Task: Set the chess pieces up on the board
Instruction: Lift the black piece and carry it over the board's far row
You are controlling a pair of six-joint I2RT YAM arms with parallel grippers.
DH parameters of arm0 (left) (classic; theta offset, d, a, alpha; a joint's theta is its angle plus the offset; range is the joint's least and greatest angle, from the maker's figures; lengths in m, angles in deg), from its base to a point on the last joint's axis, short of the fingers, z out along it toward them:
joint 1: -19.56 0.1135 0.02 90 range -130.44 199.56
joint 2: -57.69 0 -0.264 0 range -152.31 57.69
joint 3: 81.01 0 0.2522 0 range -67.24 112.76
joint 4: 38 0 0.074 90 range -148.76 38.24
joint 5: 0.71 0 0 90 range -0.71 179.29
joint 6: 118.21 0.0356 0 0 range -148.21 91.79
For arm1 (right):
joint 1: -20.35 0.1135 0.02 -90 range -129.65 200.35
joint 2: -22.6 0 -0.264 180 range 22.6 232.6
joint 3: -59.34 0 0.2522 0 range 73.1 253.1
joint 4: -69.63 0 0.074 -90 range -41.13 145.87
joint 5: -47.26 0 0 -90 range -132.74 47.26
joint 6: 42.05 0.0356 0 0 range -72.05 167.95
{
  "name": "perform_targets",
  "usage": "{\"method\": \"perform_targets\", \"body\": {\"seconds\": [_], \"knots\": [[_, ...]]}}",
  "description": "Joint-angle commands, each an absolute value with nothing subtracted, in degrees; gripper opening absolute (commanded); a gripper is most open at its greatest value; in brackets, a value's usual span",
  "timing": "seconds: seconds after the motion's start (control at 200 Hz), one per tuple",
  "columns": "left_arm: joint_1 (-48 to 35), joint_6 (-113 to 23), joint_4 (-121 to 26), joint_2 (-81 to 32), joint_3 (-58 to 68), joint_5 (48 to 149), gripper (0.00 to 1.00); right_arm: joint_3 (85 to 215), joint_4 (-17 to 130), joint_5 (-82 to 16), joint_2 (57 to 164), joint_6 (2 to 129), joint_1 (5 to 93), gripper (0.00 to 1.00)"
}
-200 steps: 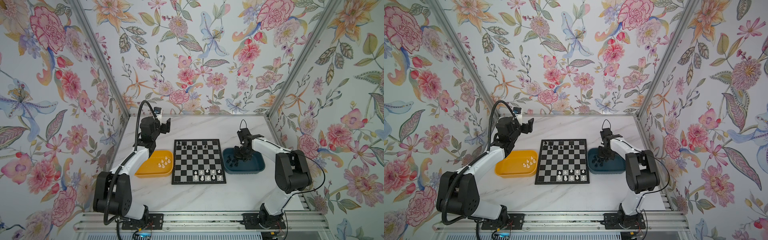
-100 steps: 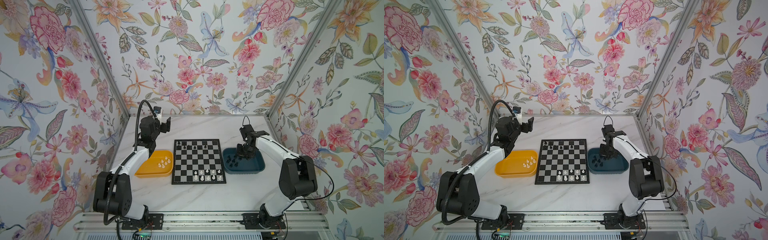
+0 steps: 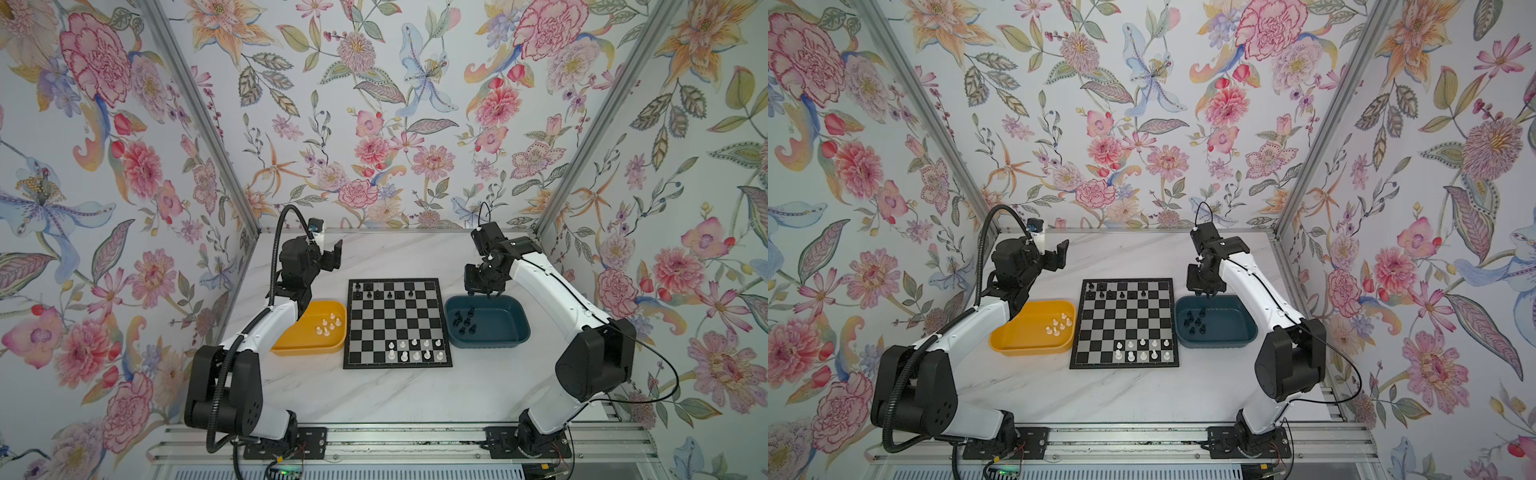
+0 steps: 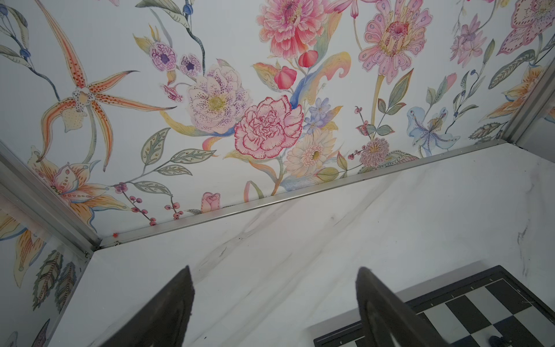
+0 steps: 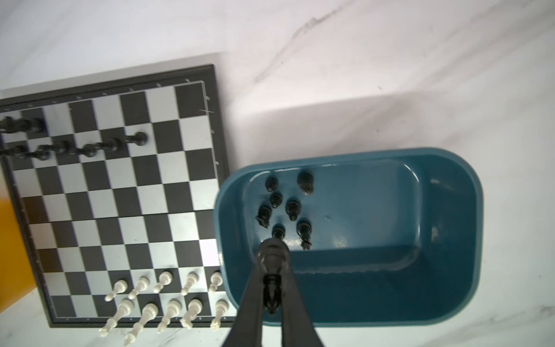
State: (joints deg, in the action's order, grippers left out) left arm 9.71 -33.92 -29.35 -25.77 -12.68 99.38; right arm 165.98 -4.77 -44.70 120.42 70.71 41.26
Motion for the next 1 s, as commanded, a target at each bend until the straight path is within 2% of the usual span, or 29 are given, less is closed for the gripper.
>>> {"method": "perform_targets", "body": {"seconds": [0.0,0.571,0.991], "knots": [[9.19,-32.70,-27.59,-23.64,-14.19,99.09,0.86,172.13,-6.87,-44.57,125.97,69.44,44.02,0.00],[9.18,-32.25,-26.14,-21.94,-18.00,98.36,0.88,203.18,-7.83,-39.01,153.66,67.77,52.57,0.00],[9.19,-31.37,-26.29,-22.02,-18.99,97.24,0.89,217.83,-7.68,-35.02,166.73,70.17,55.11,0.00]]}}
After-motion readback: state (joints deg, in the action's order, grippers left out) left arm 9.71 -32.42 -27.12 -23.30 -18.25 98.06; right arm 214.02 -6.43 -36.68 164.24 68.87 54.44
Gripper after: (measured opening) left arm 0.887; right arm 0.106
